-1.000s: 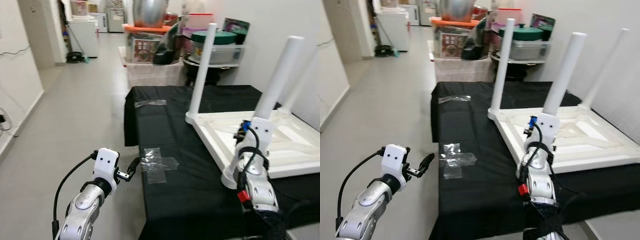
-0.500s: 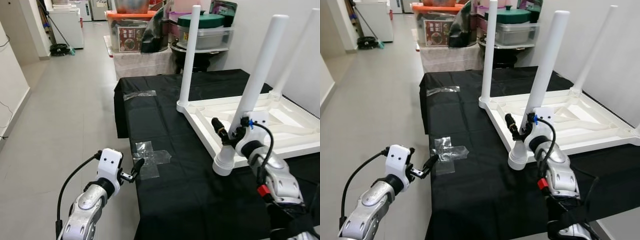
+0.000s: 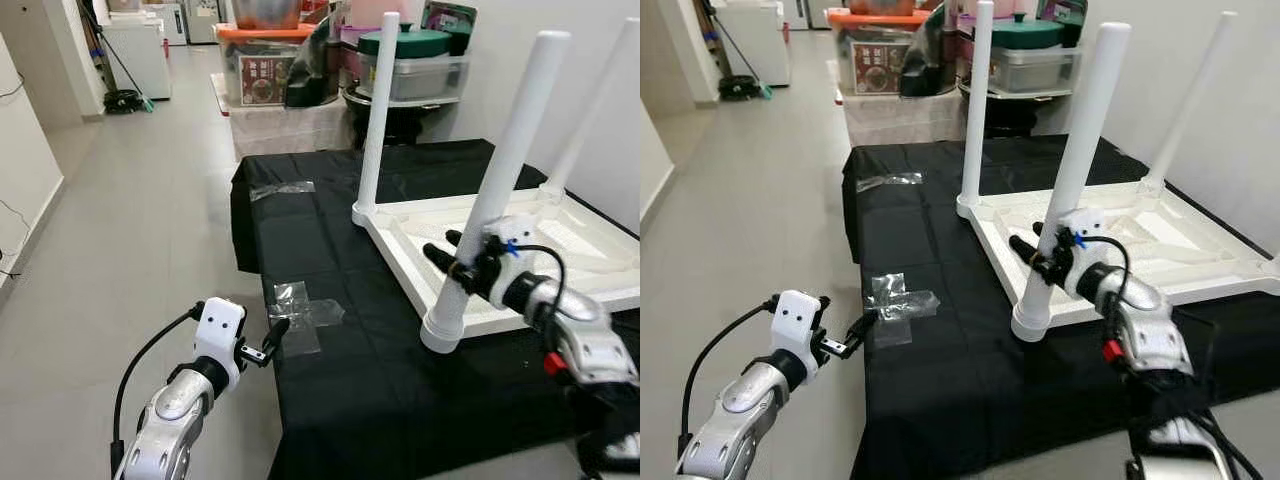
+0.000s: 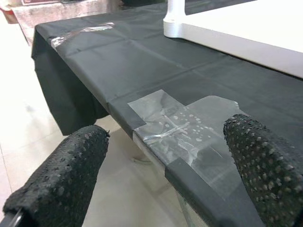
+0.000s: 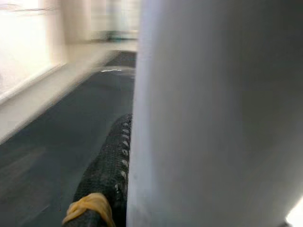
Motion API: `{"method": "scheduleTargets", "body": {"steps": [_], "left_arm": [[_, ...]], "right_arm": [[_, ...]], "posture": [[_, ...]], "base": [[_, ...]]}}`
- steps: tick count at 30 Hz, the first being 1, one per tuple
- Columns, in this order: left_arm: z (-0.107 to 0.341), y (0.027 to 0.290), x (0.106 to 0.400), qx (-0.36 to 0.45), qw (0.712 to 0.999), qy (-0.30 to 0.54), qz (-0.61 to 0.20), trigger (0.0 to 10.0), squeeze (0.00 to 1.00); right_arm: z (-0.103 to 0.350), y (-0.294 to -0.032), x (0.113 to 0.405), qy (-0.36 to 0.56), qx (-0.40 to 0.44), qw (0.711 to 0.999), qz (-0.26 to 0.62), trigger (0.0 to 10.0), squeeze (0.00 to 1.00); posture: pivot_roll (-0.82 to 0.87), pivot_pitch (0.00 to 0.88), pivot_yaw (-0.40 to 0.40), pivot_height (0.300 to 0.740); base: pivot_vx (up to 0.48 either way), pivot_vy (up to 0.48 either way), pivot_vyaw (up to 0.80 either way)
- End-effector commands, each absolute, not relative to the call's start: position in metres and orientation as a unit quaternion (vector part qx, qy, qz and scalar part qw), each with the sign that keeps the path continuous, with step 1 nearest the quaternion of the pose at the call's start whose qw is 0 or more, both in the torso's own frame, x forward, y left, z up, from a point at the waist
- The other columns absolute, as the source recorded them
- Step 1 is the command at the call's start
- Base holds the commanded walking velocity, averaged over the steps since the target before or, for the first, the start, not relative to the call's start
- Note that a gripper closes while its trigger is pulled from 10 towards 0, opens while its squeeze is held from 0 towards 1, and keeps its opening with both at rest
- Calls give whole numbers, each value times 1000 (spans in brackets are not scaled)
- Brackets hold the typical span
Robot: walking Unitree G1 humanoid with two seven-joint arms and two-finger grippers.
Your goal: Building children table
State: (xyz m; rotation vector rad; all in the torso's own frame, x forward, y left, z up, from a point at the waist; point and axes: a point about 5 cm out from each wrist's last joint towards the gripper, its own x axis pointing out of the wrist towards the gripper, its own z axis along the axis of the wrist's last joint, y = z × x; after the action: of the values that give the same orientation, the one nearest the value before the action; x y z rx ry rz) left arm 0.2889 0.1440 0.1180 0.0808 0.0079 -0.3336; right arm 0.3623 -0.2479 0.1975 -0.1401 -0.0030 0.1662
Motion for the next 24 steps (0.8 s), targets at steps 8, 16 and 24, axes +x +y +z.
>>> {"method": "scheduleTargets", "body": {"steps": [8, 16, 24], "left_arm": [[116, 147, 288, 45, 985, 12, -165, 10000, 0], [115, 146, 288, 44, 985, 14, -166, 10000, 0], [114, 144, 287, 41, 985, 15, -165, 10000, 0]], "right_arm": [[130, -251, 309, 102, 58, 928, -355, 0, 0], [128, -175, 322, 125, 72, 974, -172, 10000, 0], [165, -193, 331, 38, 25, 990, -134, 10000, 933]], "posture": [[58, 0, -30, 740], [52, 0, -35, 740], [43, 0, -41, 740]], "base": [[0, 0, 0], [0, 0, 0], [0, 0, 0]]}}
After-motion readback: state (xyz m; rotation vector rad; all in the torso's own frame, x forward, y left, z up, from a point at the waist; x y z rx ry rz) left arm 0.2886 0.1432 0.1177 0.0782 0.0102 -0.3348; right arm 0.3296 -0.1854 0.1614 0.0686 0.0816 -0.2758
